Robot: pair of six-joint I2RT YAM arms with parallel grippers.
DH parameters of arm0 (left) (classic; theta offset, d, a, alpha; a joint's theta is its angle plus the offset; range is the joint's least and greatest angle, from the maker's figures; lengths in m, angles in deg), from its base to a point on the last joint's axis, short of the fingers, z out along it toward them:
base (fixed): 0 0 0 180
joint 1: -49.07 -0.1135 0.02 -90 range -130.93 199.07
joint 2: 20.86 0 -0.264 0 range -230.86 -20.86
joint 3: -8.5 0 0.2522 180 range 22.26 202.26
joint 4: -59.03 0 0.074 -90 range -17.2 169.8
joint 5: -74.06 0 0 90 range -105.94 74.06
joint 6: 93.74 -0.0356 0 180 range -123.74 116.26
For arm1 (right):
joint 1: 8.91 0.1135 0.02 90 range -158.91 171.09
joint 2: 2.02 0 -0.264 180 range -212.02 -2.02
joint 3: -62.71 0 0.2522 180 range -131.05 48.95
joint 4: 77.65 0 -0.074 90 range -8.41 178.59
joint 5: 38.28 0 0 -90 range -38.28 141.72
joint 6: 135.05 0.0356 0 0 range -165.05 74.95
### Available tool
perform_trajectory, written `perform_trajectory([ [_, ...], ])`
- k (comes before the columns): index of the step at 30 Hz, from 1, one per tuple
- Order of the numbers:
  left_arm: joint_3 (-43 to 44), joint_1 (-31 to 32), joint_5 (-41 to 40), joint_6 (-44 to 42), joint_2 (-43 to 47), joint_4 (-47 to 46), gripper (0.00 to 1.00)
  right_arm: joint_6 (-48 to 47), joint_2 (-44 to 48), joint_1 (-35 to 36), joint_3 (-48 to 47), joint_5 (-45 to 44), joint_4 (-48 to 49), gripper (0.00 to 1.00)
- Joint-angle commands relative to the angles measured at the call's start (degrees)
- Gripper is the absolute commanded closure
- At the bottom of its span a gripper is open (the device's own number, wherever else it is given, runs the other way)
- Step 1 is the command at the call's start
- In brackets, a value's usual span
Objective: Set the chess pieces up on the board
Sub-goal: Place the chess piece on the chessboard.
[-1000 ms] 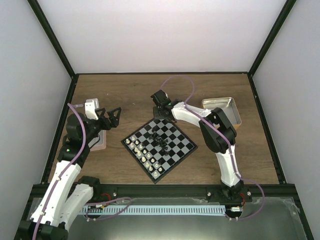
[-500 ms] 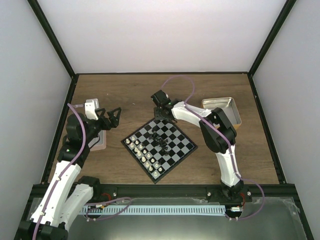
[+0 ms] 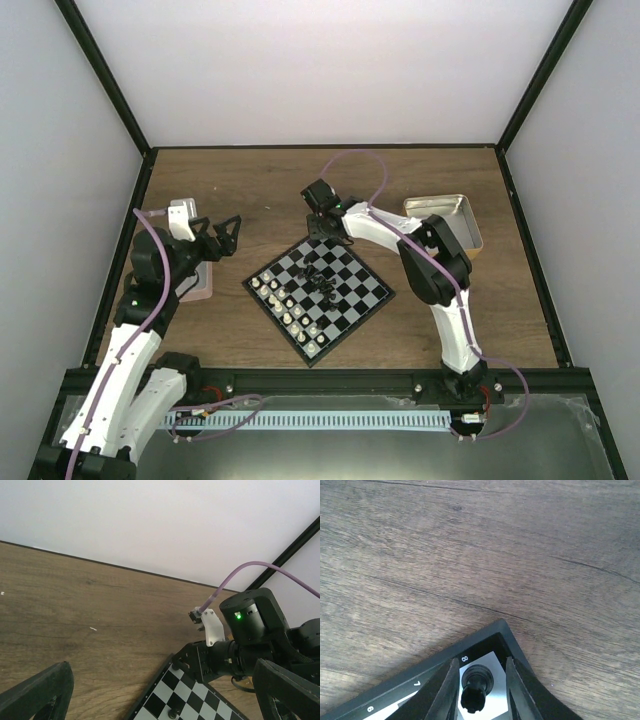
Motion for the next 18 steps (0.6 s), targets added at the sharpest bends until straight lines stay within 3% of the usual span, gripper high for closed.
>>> perform_trajectory([
  [1,0.7,-0.2,-0.4,-0.5,0.5,-0.2,0.0,-2.0,-0.8,-0.1,-0.8,-0.7,2.0,0.75],
  [9,0.9,-0.3,-0.5,-0.5,0.1,0.0,0.0,-4.8,-0.3,0.2,2.2,-0.5,4.1,0.85],
  [18,0.9,-0.2,-0.5,-0.5,0.3,0.1,0.0,-5.2,2.0,0.9,4.9,-1.0,4.6,0.87],
])
